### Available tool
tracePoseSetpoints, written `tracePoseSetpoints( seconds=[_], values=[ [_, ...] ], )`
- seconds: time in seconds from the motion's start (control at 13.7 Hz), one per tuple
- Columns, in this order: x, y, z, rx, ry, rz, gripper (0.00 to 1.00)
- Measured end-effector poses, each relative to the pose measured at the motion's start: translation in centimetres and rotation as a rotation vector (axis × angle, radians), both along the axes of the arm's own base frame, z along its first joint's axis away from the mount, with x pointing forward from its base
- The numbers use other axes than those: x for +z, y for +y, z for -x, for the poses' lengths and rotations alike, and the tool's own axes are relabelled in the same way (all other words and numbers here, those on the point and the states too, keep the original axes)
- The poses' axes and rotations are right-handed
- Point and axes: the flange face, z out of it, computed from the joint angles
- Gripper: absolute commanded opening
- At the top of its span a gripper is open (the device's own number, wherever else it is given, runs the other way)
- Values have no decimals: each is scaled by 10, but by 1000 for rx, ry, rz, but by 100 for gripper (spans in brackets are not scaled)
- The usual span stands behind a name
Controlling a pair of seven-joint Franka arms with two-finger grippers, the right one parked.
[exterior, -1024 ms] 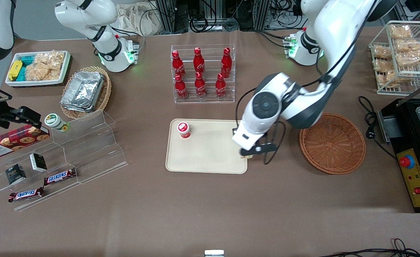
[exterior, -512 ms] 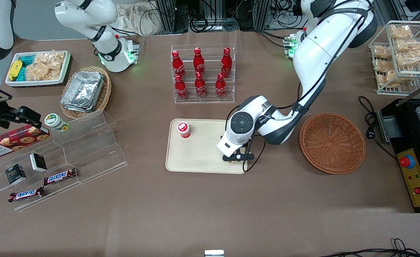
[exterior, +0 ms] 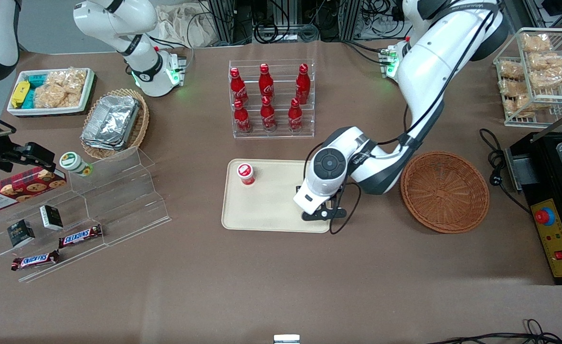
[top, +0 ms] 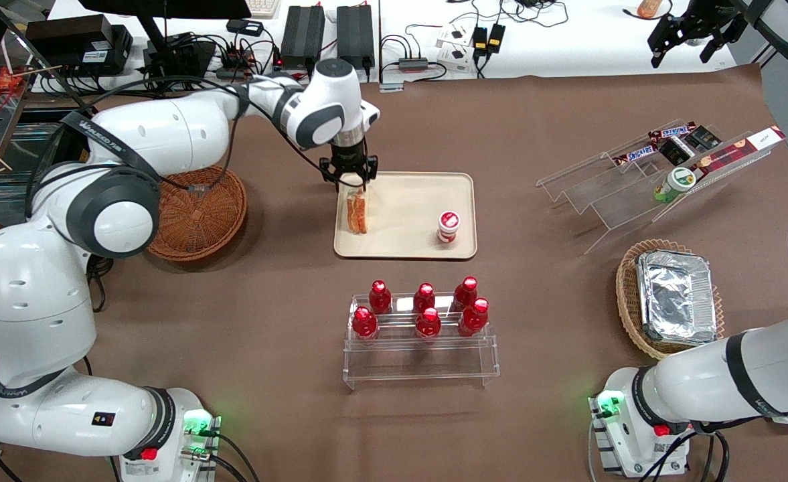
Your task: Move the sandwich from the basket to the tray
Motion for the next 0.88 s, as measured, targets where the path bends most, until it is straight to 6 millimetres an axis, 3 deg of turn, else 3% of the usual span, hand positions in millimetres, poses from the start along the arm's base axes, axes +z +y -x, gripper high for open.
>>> tracePoseSetpoints(
  seconds=[0.44,0.66,0.88],
  values=[
    [136,83,-17,149,-18,-18,100],
    [175,119,-2,145,-3,-36,99],
    [207,199,9,84,10,-10,99]
  ],
)
